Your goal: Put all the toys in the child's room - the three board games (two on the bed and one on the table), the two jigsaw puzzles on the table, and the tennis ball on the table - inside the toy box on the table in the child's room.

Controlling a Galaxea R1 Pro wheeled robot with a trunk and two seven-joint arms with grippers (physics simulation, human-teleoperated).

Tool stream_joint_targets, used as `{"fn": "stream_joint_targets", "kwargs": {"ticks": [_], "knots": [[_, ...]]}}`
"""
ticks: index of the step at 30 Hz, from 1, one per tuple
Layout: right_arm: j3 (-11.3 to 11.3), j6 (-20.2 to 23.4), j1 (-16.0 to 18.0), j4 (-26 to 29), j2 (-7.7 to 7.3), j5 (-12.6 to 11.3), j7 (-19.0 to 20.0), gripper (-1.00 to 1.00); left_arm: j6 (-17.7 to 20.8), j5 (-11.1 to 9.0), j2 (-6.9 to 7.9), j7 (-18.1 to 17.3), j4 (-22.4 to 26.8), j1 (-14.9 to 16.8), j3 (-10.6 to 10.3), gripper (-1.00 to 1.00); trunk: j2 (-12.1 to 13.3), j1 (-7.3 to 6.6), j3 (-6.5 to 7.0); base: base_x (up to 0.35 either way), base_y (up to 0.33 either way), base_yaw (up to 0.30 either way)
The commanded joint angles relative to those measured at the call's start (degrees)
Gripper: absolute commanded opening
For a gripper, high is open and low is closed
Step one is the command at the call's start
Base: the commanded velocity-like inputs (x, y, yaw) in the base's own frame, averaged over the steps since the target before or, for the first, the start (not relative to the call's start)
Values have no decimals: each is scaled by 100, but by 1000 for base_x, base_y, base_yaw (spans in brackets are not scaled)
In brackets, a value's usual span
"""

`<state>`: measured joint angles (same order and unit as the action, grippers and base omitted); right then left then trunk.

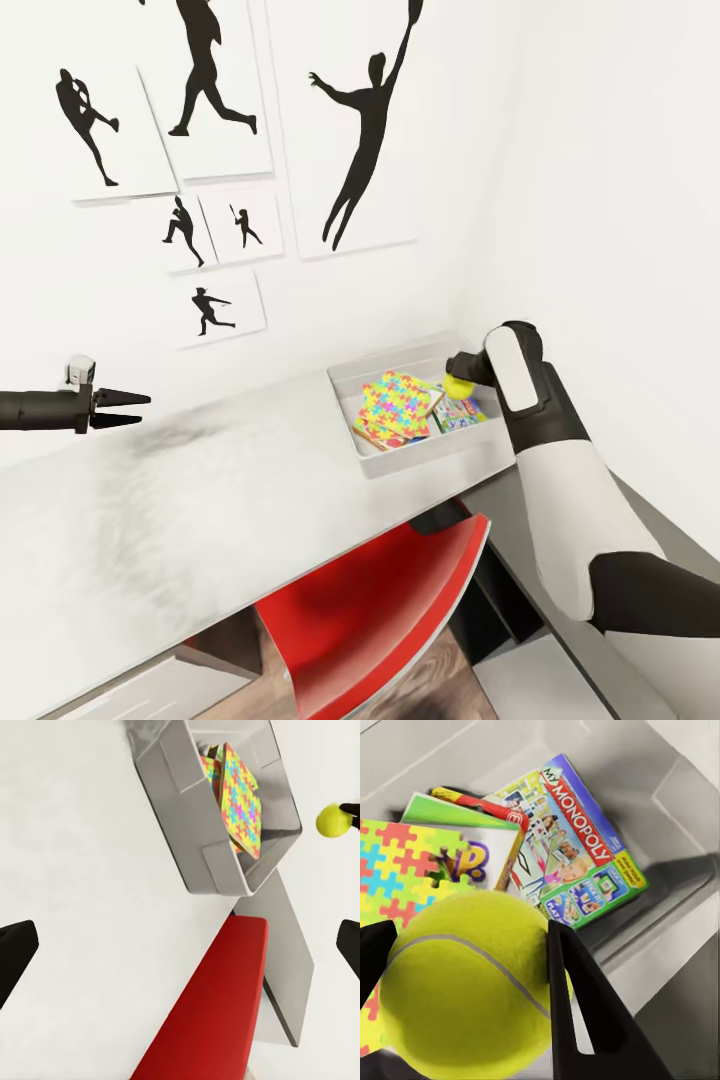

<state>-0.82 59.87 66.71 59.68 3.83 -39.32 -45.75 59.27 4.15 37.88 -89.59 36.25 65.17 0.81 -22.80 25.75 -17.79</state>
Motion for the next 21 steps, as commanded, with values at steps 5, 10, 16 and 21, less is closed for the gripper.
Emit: {"fn": "stream_joint_targets", "kwargs": {"ticks": [5,10,16,21], "knots": [[10,13,245,-366,-19,-43,-76,-100,59,42,0,-41,4,5,8,100,-11,3,-11,2,1,0],[12,-43,485,-948,-30,-19,-92,-100,59,42,7,-41,4,5,1,100,-11,3,-11,0,0,0],[11,-260,622,-1272,-109,-10,-103,-100,59,42,11,-41,4,5,3,100,-11,3,-11,0,0,0],[11,-310,668,-1478,-267,-8,-107,-100,59,34,15,-41,4,5,13,100,-11,3,-11,0,0,0]]}}
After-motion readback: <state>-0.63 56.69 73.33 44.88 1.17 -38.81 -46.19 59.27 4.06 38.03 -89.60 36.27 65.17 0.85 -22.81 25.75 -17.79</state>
